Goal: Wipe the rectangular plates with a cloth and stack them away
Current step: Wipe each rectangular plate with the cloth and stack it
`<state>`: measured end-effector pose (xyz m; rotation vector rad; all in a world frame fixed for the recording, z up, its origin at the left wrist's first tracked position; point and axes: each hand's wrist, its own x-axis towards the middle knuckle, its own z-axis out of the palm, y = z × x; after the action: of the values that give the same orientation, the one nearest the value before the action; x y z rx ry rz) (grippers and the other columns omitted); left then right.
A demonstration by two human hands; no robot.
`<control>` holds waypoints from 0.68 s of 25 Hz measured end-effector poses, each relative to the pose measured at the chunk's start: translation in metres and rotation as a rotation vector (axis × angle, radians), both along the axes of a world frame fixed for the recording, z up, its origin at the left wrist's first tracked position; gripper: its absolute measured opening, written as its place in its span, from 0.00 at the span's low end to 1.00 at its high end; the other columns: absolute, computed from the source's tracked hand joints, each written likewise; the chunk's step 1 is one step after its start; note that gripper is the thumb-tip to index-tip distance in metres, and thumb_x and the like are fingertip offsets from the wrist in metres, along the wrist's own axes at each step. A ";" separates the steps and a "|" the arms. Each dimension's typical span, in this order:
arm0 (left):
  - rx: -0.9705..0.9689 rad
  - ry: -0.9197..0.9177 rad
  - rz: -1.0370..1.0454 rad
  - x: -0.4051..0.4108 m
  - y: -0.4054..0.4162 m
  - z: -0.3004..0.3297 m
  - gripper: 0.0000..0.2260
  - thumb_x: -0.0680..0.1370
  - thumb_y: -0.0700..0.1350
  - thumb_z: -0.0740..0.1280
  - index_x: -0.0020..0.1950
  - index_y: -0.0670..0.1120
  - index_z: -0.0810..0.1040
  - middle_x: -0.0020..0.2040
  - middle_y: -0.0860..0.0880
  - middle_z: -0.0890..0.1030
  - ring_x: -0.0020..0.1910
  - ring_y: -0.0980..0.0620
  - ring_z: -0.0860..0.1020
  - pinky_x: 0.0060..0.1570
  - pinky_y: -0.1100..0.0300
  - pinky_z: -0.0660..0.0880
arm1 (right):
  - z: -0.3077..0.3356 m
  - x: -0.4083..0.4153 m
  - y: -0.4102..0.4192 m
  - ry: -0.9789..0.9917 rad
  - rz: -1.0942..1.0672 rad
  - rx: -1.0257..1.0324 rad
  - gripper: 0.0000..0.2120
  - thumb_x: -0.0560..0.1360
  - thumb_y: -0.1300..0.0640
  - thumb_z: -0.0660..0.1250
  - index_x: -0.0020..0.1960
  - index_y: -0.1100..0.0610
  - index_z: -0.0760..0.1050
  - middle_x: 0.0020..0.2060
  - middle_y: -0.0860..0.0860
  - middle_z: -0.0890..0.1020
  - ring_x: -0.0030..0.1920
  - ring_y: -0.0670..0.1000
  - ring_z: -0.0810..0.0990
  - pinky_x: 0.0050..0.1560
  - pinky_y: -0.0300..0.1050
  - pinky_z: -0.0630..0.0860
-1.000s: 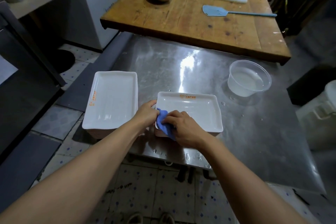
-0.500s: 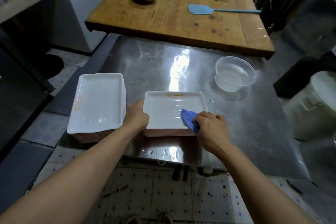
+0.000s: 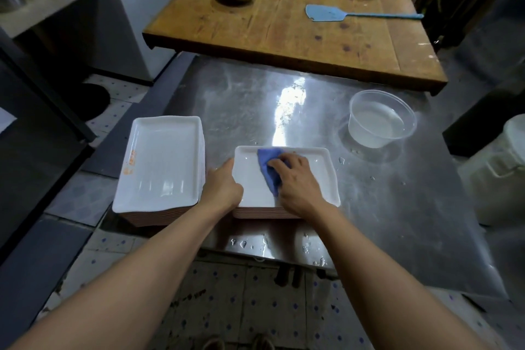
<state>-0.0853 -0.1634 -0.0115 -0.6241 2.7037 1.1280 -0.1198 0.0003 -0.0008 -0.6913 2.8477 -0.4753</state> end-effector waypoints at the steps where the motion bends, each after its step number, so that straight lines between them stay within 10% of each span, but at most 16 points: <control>1: 0.005 -0.003 0.001 0.000 0.001 0.001 0.28 0.71 0.34 0.60 0.69 0.53 0.68 0.58 0.40 0.76 0.51 0.39 0.76 0.47 0.57 0.72 | 0.001 0.004 -0.004 -0.017 0.054 -0.020 0.21 0.73 0.61 0.61 0.66 0.55 0.70 0.66 0.55 0.68 0.66 0.59 0.62 0.64 0.48 0.65; 17: -0.166 -0.066 0.015 0.004 0.011 0.013 0.20 0.72 0.36 0.60 0.64 0.45 0.68 0.59 0.38 0.72 0.50 0.38 0.73 0.46 0.55 0.69 | 0.043 0.052 0.074 0.132 -0.093 0.372 0.08 0.75 0.60 0.61 0.54 0.56 0.75 0.52 0.53 0.77 0.53 0.55 0.73 0.49 0.46 0.68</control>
<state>-0.0815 -0.1520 0.0011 -0.6938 2.7592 0.8752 -0.0673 0.0742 0.0424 -0.5386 2.9765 0.0950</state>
